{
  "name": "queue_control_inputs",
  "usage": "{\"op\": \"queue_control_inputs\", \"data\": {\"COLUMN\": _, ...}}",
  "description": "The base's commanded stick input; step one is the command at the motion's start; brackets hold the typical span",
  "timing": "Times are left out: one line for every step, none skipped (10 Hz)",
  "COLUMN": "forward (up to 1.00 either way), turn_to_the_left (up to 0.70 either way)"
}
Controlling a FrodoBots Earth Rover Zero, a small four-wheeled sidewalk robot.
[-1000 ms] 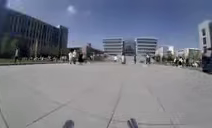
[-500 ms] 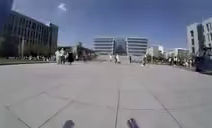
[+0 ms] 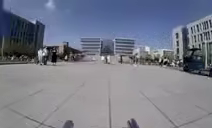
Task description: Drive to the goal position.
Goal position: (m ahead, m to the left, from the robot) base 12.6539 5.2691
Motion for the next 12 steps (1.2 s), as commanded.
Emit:
{"op": "queue_control_inputs", "data": {"forward": 1.00, "turn_to_the_left": 0.00}}
{"op": "queue_control_inputs", "data": {"forward": 1.00, "turn_to_the_left": 0.00}}
{"op": "queue_control_inputs", "data": {"forward": 1.00, "turn_to_the_left": 0.00}}
{"op": "queue_control_inputs", "data": {"forward": 1.00, "turn_to_the_left": 0.00}}
{"op": "queue_control_inputs", "data": {"forward": 1.00, "turn_to_the_left": 0.00}}
{"op": "queue_control_inputs", "data": {"forward": 1.00, "turn_to_the_left": 0.00}}
{"op": "queue_control_inputs", "data": {"forward": 1.00, "turn_to_the_left": 0.00}}
{"op": "queue_control_inputs", "data": {"forward": 1.00, "turn_to_the_left": 0.00}}
{"op": "queue_control_inputs", "data": {"forward": 1.00, "turn_to_the_left": 0.00}}
{"op": "queue_control_inputs", "data": {"forward": 1.00, "turn_to_the_left": 0.00}}
{"op": "queue_control_inputs", "data": {"forward": 1.00, "turn_to_the_left": 0.00}}
{"op": "queue_control_inputs", "data": {"forward": 1.00, "turn_to_the_left": 0.00}}
